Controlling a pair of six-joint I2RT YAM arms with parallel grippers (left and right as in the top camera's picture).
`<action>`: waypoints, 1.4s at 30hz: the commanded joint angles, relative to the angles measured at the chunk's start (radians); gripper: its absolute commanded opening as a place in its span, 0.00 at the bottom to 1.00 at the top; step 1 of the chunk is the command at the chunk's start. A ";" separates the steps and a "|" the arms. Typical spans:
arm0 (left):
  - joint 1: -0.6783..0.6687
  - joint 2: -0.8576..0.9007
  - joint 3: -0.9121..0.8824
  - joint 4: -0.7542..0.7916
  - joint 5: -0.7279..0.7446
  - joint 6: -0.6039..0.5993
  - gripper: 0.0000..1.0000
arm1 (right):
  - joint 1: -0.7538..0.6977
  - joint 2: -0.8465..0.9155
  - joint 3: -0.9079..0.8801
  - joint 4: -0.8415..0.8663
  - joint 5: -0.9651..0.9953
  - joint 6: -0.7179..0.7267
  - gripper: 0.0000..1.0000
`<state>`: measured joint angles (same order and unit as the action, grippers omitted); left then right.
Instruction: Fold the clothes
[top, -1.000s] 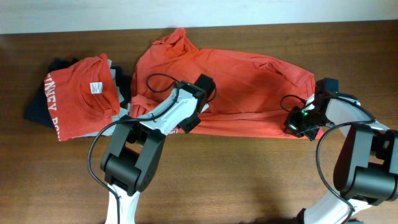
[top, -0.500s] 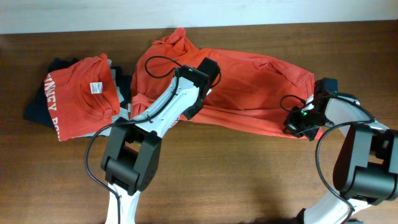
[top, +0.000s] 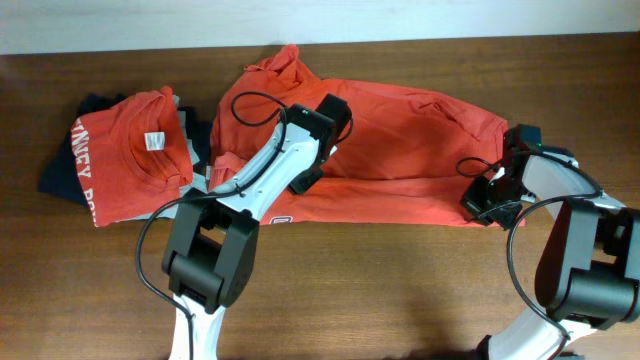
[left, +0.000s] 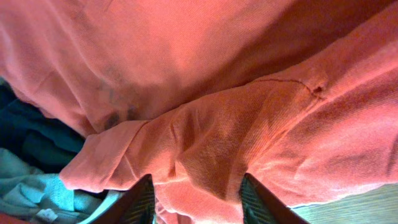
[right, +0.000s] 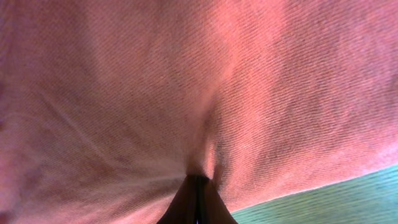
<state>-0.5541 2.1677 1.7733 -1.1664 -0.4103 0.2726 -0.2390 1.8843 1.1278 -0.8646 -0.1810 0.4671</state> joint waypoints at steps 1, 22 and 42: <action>0.002 0.009 0.014 -0.002 0.074 0.006 0.49 | -0.003 0.039 -0.032 -0.016 0.159 0.014 0.04; 0.025 0.022 0.002 -0.077 0.208 0.027 0.42 | -0.003 0.039 -0.032 -0.035 0.182 0.013 0.04; 0.025 0.026 -0.153 0.106 0.182 0.035 0.11 | -0.003 0.039 -0.032 -0.026 0.182 0.013 0.04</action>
<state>-0.5289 2.1761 1.6287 -1.0676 -0.1696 0.3016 -0.2382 1.8839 1.1316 -0.8886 -0.1204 0.4683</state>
